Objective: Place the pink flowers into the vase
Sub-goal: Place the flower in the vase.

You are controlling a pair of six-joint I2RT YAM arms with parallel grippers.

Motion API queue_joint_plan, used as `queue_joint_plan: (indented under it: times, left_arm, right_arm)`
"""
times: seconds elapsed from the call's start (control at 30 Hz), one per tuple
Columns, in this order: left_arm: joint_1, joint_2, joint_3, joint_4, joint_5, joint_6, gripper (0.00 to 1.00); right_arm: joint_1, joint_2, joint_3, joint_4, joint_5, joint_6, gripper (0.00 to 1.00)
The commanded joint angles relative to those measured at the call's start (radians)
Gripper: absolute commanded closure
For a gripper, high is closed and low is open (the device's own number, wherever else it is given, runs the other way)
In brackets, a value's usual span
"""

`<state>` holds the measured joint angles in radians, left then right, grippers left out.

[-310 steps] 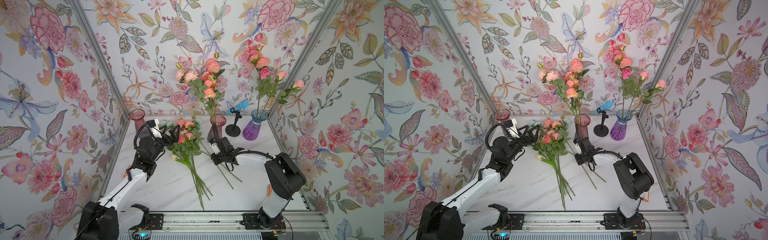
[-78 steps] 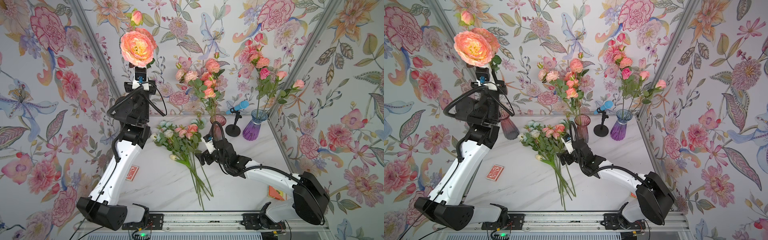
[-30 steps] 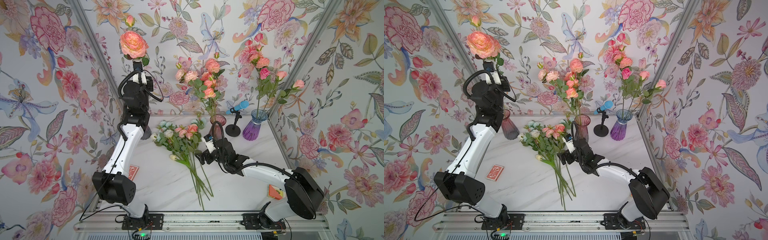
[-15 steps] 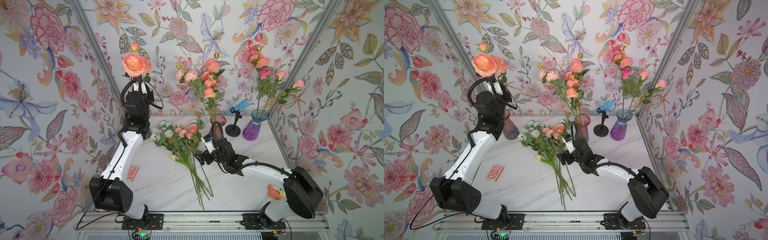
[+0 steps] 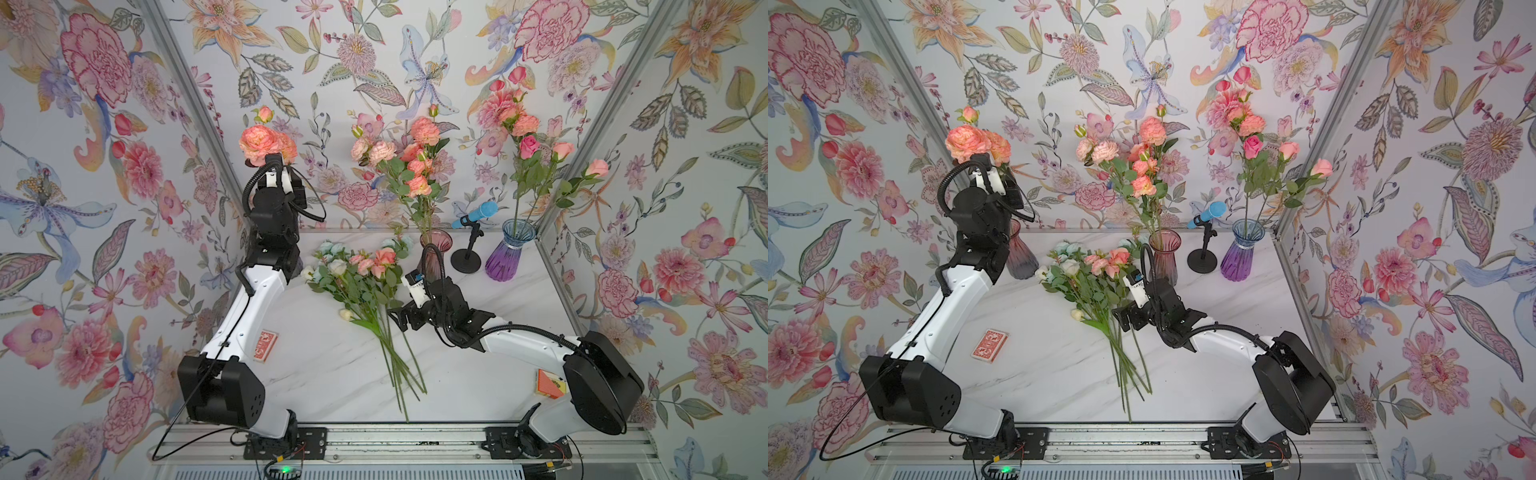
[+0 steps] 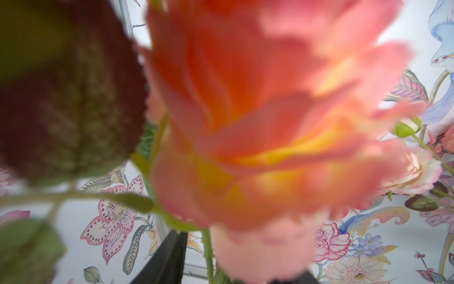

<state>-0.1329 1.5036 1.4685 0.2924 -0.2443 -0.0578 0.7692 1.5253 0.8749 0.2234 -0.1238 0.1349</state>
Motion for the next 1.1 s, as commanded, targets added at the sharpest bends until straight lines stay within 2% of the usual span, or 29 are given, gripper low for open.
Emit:
queue_joint_plan:
  times: [0.0, 0.23, 0.47, 0.8, 1.07]
  left_arm:
    - [0.017, -0.023, -0.027, 0.005, -0.017, -0.027, 0.47]
    - [0.032, -0.026, -0.057, -0.049, 0.004, -0.078, 0.46]
    - [0.032, -0.067, -0.137, -0.009, 0.023, -0.086, 0.43]
    - [0.032, -0.133, -0.239, 0.063, 0.039, -0.090, 0.11]
    - [0.032, -0.162, -0.300, 0.057, 0.055, -0.096, 0.07]
  right_arm:
    - [0.008, 0.006, 0.010, 0.028, -0.002, 0.013, 0.01]
    - [0.008, 0.001, 0.007, 0.030, -0.005, 0.015, 0.01]
    - [0.008, 0.012, 0.011, 0.028, -0.006, 0.017, 0.01]
    - [0.016, 0.141, 0.120, -0.101, -0.002, 0.007, 0.01]
    - [0.007, 0.236, 0.199, -0.184, 0.075, 0.038, 0.00]
